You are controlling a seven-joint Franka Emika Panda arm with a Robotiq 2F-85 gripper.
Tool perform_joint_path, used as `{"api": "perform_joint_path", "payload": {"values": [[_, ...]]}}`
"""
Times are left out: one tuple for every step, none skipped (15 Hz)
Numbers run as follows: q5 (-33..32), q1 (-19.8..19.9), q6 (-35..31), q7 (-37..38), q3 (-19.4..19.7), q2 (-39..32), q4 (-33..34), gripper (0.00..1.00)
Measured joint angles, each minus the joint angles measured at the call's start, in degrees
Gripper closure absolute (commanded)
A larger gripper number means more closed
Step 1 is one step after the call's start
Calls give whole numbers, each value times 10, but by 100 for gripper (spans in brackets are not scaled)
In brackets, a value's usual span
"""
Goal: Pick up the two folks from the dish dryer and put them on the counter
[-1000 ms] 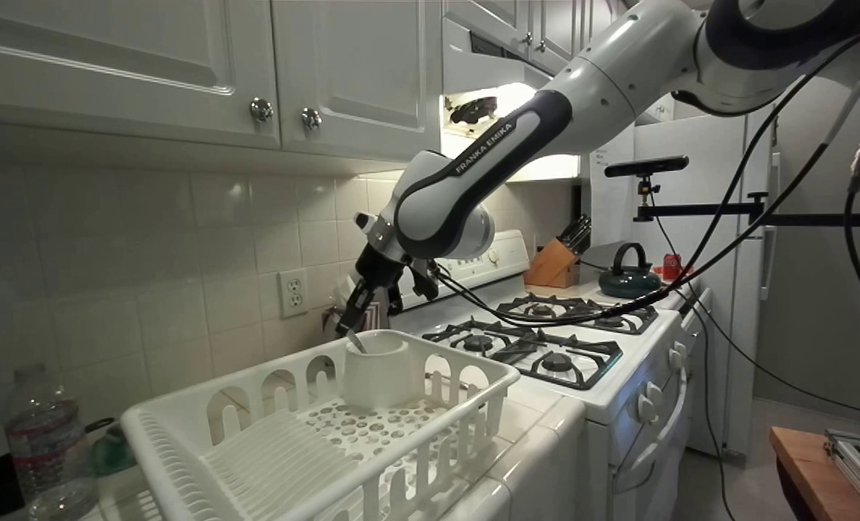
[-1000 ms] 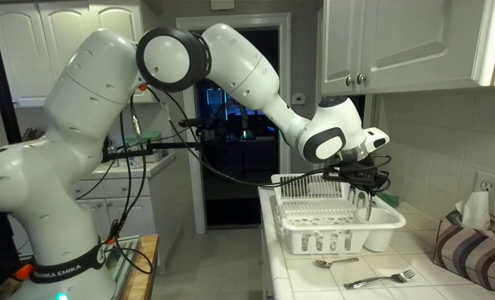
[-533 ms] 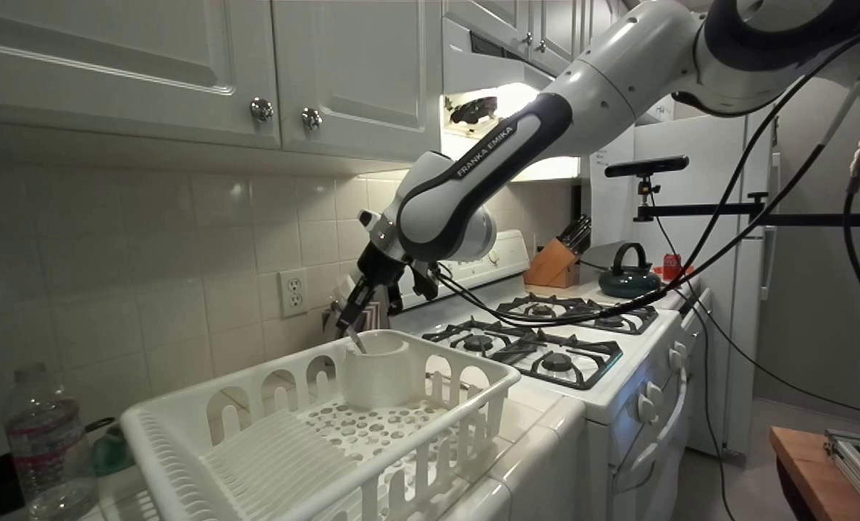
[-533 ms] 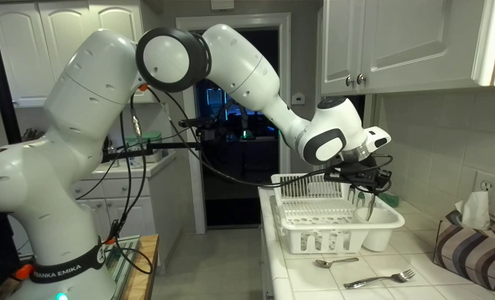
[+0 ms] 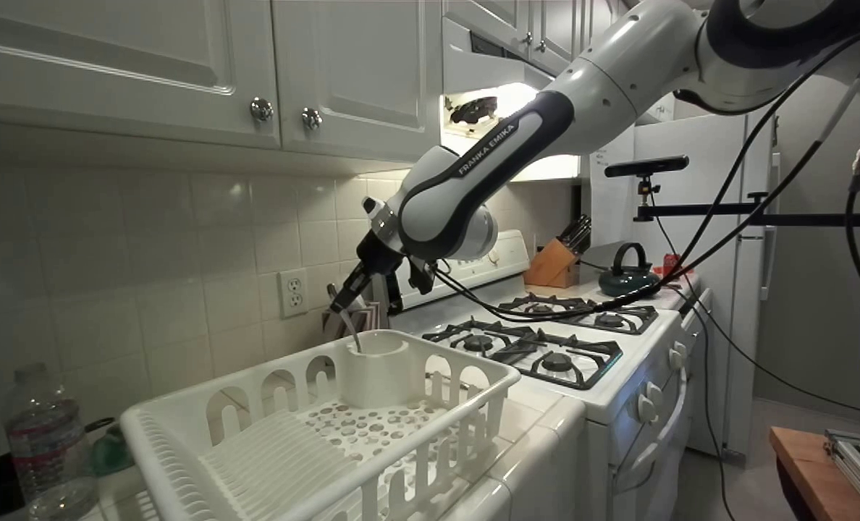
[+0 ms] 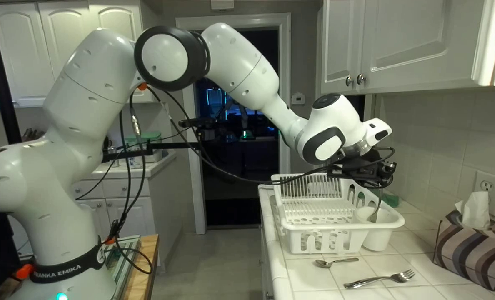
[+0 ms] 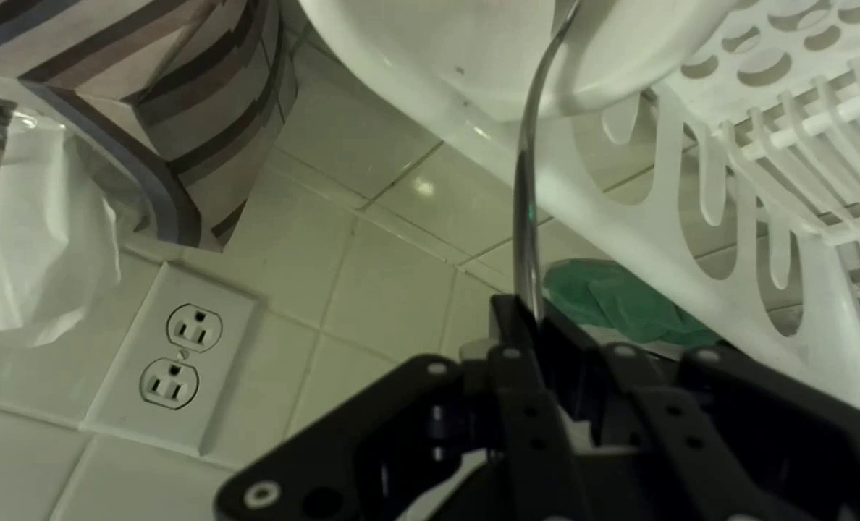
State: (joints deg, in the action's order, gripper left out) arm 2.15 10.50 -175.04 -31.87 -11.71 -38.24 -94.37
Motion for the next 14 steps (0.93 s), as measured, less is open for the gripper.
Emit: {"api": "perform_joint_path", "payload": {"values": [[0, 0, -4, 1, 0, 3, 0, 98], [0, 0, -4, 3, 1, 7, 0, 98], [1, 0, -4, 5, 2, 11, -1, 98], [1, 0, -4, 8, 4, 16, -2, 98], [1, 0, -4, 12, 6, 22, -4, 98], [1, 0, -4, 16, 8, 28, -7, 98], [1, 0, -4, 21, 10, 36, -12, 98], [1, 0, -3, 26, 13, 44, -17, 98], [2, 0, -3, 32, 15, 52, -22, 98], [2, 0, -1, 37, 18, 62, -28, 98], [2, 2, 4, 42, 20, 72, -34, 98], [3, 5, 14, 45, 20, 81, -39, 98], [5, 8, 26, 48, 20, 92, -44, 98], [7, 13, 38, 50, 19, 100, -47, 98]]}}
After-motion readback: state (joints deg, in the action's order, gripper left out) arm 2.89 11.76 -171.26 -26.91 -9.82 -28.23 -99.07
